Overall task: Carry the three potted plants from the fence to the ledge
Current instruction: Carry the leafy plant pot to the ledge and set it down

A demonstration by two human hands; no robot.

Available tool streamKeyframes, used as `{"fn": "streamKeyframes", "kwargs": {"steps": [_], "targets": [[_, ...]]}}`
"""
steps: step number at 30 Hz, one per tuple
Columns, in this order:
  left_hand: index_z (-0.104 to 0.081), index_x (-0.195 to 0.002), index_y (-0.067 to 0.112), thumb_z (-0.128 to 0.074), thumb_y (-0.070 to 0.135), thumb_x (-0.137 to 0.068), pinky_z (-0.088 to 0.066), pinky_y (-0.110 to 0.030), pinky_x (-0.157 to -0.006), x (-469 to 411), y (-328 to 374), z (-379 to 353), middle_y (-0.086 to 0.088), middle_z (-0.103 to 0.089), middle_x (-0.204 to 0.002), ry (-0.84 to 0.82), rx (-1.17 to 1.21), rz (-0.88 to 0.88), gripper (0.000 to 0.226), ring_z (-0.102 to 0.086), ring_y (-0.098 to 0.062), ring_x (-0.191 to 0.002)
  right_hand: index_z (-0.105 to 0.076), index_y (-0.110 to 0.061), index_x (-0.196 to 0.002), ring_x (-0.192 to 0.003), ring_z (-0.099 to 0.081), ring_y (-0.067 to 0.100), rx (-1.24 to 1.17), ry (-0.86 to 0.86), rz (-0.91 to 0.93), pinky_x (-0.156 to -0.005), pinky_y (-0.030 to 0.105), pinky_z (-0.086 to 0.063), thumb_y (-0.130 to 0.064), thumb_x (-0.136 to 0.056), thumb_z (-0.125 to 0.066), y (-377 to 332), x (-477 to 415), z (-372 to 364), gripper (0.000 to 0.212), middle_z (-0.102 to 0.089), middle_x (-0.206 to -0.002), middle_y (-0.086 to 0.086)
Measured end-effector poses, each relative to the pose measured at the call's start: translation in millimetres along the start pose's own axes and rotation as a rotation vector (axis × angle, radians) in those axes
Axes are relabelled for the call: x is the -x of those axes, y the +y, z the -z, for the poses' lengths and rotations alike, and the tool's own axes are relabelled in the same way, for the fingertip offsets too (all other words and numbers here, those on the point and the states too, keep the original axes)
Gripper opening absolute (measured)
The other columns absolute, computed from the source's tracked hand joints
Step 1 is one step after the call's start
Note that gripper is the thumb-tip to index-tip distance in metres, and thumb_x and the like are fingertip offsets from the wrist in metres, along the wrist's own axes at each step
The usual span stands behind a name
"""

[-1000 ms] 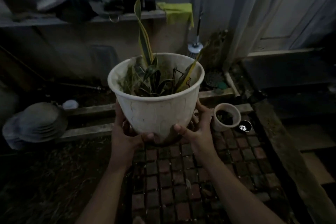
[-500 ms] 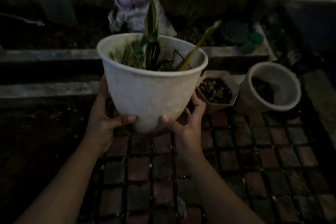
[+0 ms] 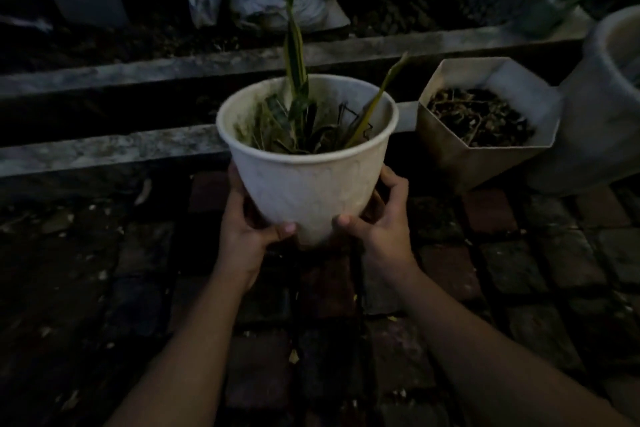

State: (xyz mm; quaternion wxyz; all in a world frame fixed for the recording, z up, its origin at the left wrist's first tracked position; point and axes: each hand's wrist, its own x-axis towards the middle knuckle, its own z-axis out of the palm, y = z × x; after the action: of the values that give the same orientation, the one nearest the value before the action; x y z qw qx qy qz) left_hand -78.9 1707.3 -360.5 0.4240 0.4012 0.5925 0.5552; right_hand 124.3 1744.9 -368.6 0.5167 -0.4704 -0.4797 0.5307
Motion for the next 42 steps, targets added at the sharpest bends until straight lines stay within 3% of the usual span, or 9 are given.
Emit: {"fn": "streamKeyframes", "kwargs": {"steps": [5,10,15,18,21,26,29,35,42], "targets": [[-0.027,-0.157,0.025,-0.089,0.001,-0.047,-0.056,-0.047,-0.097,-25.6,-13.7,-10.0,-0.002,-0.050,-0.151,-0.031,0.035,-0.061,0.128,-0.052,-0.023,-0.136,-0.034,-0.026,-0.140,-0.138,-0.044,0.017,0.092,-0.045,0.065,-0.112,0.054,-0.041,-0.037,-0.055,-0.089,11.9,-25.1,7.4,0.102,-0.043,-0.148,-0.001],[-0.023,-0.157,0.018,-0.088,0.006,-0.052,-0.056,-0.020,-0.089,-20.7,-32.4,-14.2,0.007,-0.057,-0.140,-0.021,-0.018,-0.052,0.124,-0.059,0.002,-0.123,-0.033,-0.028,-0.141,-0.136,-0.045,0.011,0.193,-0.080,0.077,-0.114,0.044,-0.041,-0.043,-0.054,-0.088,24.0,-24.1,14.3,0.104,-0.046,-0.146,-0.006],[-0.024,-0.157,0.026,-0.091,0.028,-0.051,-0.055,-0.037,-0.101,-15.9,-39.7,-11.8,0.001,-0.051,-0.150,0.001,-0.072,-0.018,0.125,-0.054,-0.015,-0.133,-0.030,-0.037,-0.144,-0.138,-0.045,0.013,0.272,-0.126,0.088,-0.112,0.033,-0.043,-0.034,-0.075,-0.084,25.9,-12.4,23.3,0.088,-0.046,-0.149,-0.002],[-0.048,-0.143,0.016,-0.075,-0.007,-0.062,-0.059,-0.040,-0.082,-25.5,-28.9,-2.7,-0.008,-0.067,-0.129,0.102,0.103,-0.017,0.089,-0.067,-0.025,-0.115,-0.049,-0.037,-0.130,-0.126,-0.055,0.012,0.296,-0.054,0.152,-0.108,0.040,-0.048,-0.017,-0.081,-0.081,17.6,-16.5,30.2,0.061,-0.060,-0.133,-0.005],[-0.064,-0.107,0.010,-0.052,0.002,-0.068,-0.052,-0.028,-0.076,-38.3,12.2,14.6,0.002,-0.076,-0.092,0.354,0.411,-0.116,0.042,-0.072,-0.012,-0.083,-0.059,-0.035,-0.117,-0.121,-0.057,0.019,0.330,0.086,0.323,-0.102,0.055,-0.046,-0.022,-0.083,-0.066,-2.5,-23.2,41.3,0.037,-0.063,-0.122,-0.004],[-0.065,-0.094,0.018,-0.055,0.023,-0.082,-0.047,-0.024,-0.081,-47.5,77.3,0.3,0.004,-0.064,-0.093,0.295,-0.423,-0.598,0.017,-0.060,-0.007,-0.091,-0.061,-0.015,-0.114,-0.118,-0.050,0.029,0.501,0.006,0.708,-0.102,0.037,-0.040,-0.033,-0.087,-0.058,-62.7,-34.3,32.1,0.032,-0.058,-0.117,0.012],[-0.067,-0.077,0.021,-0.053,0.032,-0.080,-0.051,-0.034,-0.075,-43.4,74.0,-27.2,0.005,-0.068,-0.079,0.159,-0.720,-0.593,0.018,-0.064,-0.018,-0.081,-0.069,-0.020,-0.092,-0.102,-0.057,0.022,0.762,-0.142,0.774,-0.093,0.041,-0.037,-0.039,-0.088,-0.054,-79.7,-38.5,17.6,0.025,-0.065,-0.094,-0.004],[-0.048,-0.049,0.003,-0.045,0.031,-0.078,-0.020,-0.028,-0.051,-46.6,59.9,-26.2,-0.007,-0.039,-0.049,0.292,-0.734,-0.652,0.040,-0.040,-0.018,-0.052,-0.068,-0.024,-0.075,-0.079,-0.049,0.012,0.958,-0.227,0.762,-0.098,0.032,-0.031,-0.052,-0.094,-0.050,-62.8,-33.9,9.0,0.038,-0.059,-0.070,-0.008],[-0.040,-0.049,0.004,-0.046,0.022,-0.080,-0.028,-0.033,-0.050,-69.0,54.7,-11.0,-0.010,-0.033,-0.052,0.246,-0.520,-0.673,0.036,-0.033,-0.017,-0.050,-0.067,-0.024,-0.079,-0.076,-0.045,0.016,0.956,-0.184,0.790,-0.084,0.030,-0.027,-0.053,-0.095,-0.052,-57.6,-22.2,-8.8,0.036,-0.056,-0.073,-0.007]]}}
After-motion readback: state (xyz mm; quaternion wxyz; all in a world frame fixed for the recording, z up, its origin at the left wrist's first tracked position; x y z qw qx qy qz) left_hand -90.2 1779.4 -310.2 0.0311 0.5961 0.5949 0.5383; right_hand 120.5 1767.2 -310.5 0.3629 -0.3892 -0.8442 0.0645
